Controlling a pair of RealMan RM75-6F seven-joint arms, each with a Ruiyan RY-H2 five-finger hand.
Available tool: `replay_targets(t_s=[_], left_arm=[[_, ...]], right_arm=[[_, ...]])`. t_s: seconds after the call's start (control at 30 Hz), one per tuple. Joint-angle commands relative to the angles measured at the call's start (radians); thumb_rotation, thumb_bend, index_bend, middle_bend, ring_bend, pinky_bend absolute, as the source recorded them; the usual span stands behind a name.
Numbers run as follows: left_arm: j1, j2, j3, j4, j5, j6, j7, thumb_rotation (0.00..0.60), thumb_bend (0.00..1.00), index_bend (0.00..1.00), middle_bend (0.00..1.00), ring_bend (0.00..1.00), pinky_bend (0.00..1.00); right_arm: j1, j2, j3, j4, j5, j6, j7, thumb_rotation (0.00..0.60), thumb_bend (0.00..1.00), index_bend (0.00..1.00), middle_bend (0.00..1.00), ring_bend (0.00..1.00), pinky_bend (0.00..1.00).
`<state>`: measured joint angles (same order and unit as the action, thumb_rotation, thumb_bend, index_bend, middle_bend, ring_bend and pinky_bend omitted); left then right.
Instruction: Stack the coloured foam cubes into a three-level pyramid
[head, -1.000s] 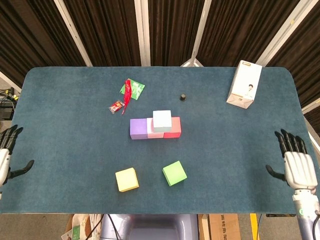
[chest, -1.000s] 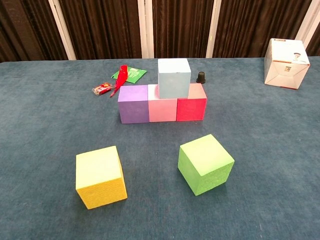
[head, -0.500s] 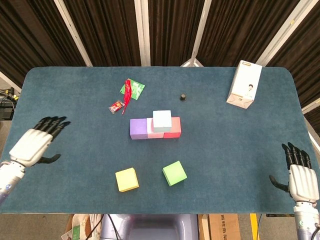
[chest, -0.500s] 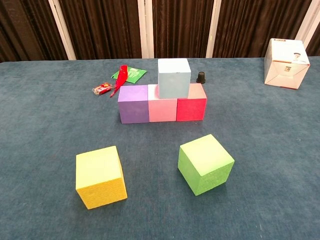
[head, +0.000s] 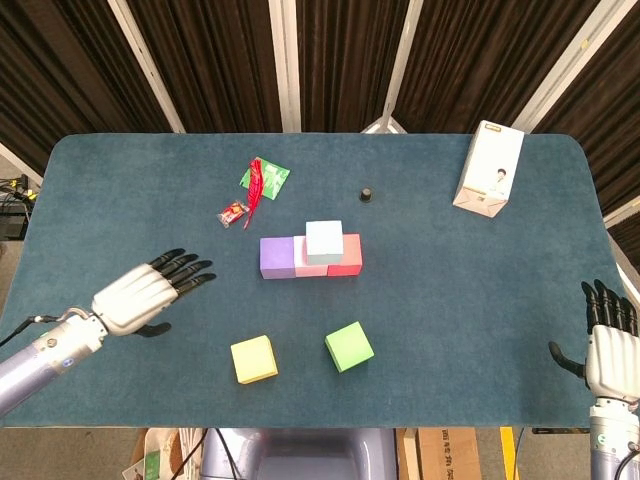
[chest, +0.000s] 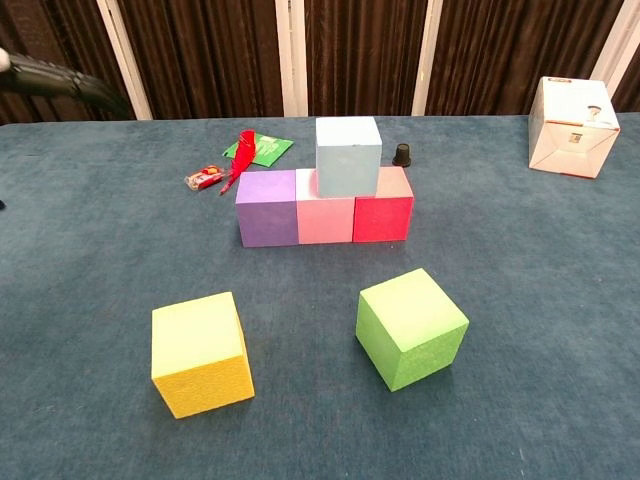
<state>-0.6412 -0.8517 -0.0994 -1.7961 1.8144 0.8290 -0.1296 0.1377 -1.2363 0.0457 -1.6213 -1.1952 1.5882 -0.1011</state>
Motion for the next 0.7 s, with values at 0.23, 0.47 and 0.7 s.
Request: replay_targets(t_s=[0.23,0.47,0.7], left_arm=[[-0.090,-0.113,0.071,0.076,0.085,-0.033,-0.059,0.600,0.31,0.06,0.00,0.00,0.00],[-0.128,-0.175,0.116,0.100,0.130,-0.006,-0.099,0.600,0.31,0.06,0.00,0.00,0.00],[-0.159,-0.229,0.135,0.119,0.125,-0.002,-0.097,0.600,0.31,0.07,0.02,0.00,0.00]], right_arm=[[-0.018,-0.015,0.035,0.005,0.018,-0.011,-0.028,0.600,0.25,0.00,0.02,0.00,0.00],[-0.023,-0.024,0.056,0.010,0.027,-0.032,-0.040,0.600,0.25,0.00,0.02,0.00,0.00],[-0.032,-0.025,0.074,0.010,0.034,-0.051,-0.032,0.600,0.25,0.00,0.02,0.00,0.00]])
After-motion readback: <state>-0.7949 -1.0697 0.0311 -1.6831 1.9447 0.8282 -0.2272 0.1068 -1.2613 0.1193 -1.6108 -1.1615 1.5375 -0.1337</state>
